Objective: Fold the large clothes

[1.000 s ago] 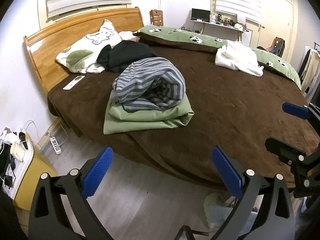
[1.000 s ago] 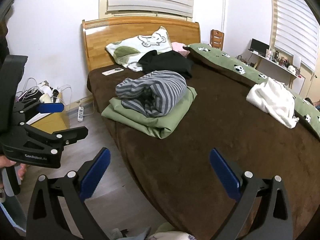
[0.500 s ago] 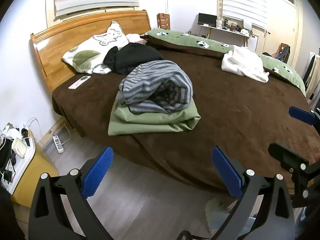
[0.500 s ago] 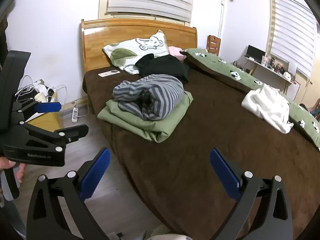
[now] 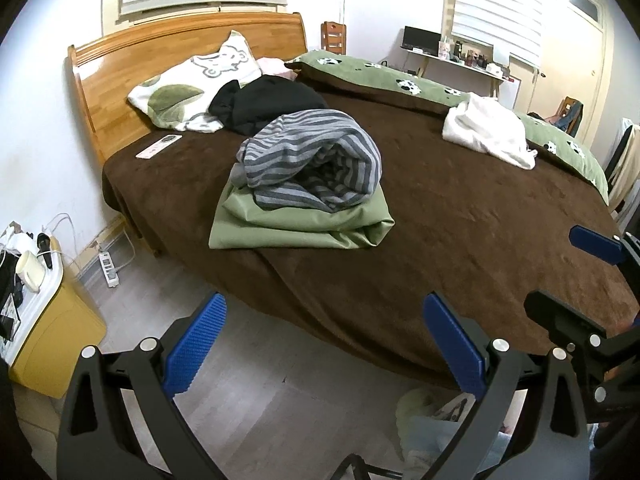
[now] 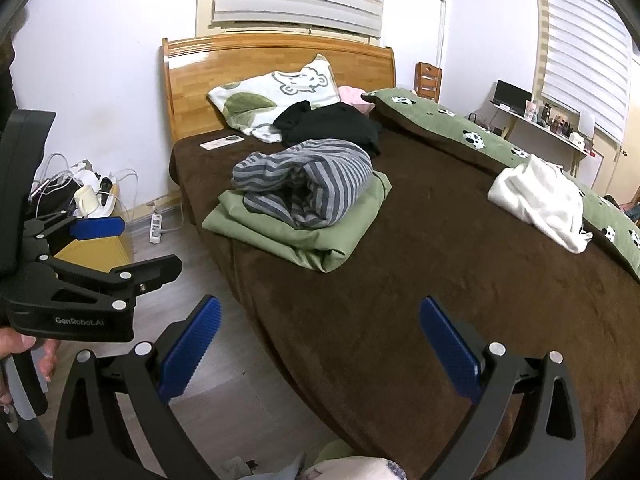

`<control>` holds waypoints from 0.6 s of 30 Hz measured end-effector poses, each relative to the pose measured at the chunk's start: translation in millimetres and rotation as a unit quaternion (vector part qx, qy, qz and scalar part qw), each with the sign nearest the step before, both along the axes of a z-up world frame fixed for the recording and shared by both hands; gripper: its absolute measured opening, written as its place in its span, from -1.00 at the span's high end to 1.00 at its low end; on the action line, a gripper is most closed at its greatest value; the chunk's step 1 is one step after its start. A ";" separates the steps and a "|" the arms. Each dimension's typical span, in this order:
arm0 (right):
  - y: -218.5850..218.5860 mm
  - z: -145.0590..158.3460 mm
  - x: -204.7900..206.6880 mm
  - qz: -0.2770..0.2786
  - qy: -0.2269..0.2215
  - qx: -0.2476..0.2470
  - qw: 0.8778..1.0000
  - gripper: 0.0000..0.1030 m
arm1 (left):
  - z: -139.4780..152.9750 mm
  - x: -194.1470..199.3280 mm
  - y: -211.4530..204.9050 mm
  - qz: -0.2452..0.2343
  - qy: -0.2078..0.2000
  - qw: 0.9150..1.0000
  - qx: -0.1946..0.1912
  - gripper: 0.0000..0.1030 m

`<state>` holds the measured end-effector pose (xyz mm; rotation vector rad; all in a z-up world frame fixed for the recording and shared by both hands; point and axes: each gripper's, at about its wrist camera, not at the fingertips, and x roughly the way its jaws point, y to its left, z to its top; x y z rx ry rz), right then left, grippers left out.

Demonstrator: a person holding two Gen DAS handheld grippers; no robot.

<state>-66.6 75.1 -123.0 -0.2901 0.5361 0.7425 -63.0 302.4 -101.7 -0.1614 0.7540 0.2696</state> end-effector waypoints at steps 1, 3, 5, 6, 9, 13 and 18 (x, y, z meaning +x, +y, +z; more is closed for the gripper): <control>-0.5 0.2 -0.8 0.001 -0.001 0.001 1.000 -0.90 | 0.9 -0.2 -0.3 0.001 -0.002 1.000 0.001 -0.87; 0.3 0.6 -2.0 0.003 -0.002 0.000 1.000 -0.90 | 3.2 -0.9 -0.2 0.003 -0.004 1.000 0.003 -0.87; 1.6 0.5 -2.4 0.004 -0.002 -0.002 1.000 -0.90 | 4.0 -1.7 -0.4 0.004 -0.005 1.000 0.004 -0.87; 2.5 0.2 -2.6 0.004 -0.003 -0.003 1.000 -0.90 | 4.7 -2.2 -0.3 0.004 -0.006 1.000 0.004 -0.87; 3.4 -0.6 -2.7 0.006 0.000 -0.005 1.000 -0.90 | 5.4 -2.8 -1.2 0.004 -0.005 1.000 0.010 -0.87; 6.1 -1.0 -2.6 0.010 0.001 -0.007 1.000 -0.90 | 6.2 -5.0 -3.7 0.004 -0.006 1.000 0.019 -0.87; 8.5 -3.4 -3.1 0.011 0.002 -0.010 1.000 -0.90 | 8.6 -6.6 -5.2 0.009 -0.009 0.999 0.029 -0.87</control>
